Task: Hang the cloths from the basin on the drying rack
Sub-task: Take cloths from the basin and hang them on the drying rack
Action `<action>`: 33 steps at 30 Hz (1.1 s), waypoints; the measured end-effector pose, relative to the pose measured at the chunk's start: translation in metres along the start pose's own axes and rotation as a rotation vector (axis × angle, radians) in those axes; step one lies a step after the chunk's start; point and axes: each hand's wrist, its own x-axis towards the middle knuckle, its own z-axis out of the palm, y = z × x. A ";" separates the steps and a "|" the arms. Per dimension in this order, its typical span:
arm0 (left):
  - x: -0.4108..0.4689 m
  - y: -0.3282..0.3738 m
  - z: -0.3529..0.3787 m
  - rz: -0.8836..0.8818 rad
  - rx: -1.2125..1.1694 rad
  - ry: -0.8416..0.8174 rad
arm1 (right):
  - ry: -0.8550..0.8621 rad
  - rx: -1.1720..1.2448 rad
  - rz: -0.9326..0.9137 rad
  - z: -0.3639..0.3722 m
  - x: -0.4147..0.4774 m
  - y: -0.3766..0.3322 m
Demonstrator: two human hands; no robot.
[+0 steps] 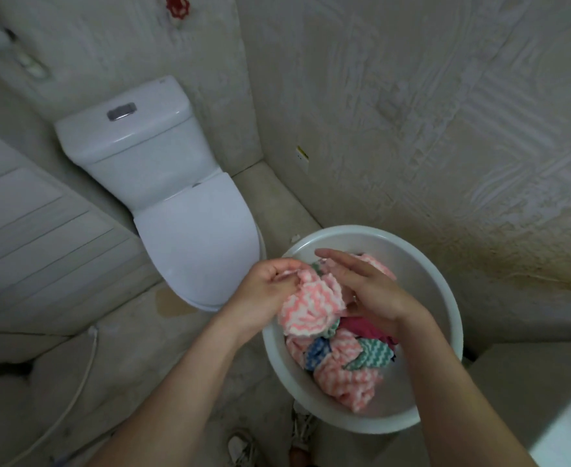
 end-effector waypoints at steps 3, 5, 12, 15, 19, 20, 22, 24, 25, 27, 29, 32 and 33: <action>-0.008 0.009 0.002 -0.043 -0.273 0.004 | -0.131 0.145 -0.033 0.003 0.000 -0.008; -0.014 0.014 0.003 -0.062 -0.382 0.065 | -0.084 0.139 -0.093 0.010 -0.004 -0.015; -0.035 0.029 -0.012 -0.041 -0.350 0.311 | -0.014 0.281 -0.158 0.023 -0.017 -0.036; -0.048 0.040 -0.025 -0.016 -0.307 0.386 | -0.034 0.365 -0.134 0.034 -0.024 -0.043; -0.071 0.054 -0.049 0.100 -0.365 0.393 | -0.090 0.464 -0.150 0.052 -0.028 -0.055; -0.080 0.057 -0.057 0.130 -0.388 0.380 | -0.102 0.470 -0.167 0.058 -0.027 -0.058; -0.097 0.060 -0.071 0.199 -0.461 0.356 | -0.122 0.490 -0.193 0.072 -0.028 -0.065; -0.118 0.064 -0.085 0.253 -0.535 0.364 | -0.136 0.507 -0.220 0.088 -0.027 -0.068; -0.129 0.067 -0.091 0.282 -0.568 0.387 | -0.124 0.457 -0.245 0.096 -0.025 -0.070; -0.151 0.071 -0.105 0.357 -0.580 0.492 | -0.079 0.246 -0.333 0.113 -0.025 -0.074; -0.173 0.077 -0.121 0.428 -0.493 0.611 | -0.096 0.045 -0.418 0.131 -0.027 -0.082; -0.213 0.083 -0.146 0.447 -0.334 0.659 | -0.179 -0.148 -0.410 0.177 -0.037 -0.100; -0.223 0.083 -0.152 0.429 -0.280 0.639 | -0.211 -0.185 -0.405 0.195 -0.041 -0.107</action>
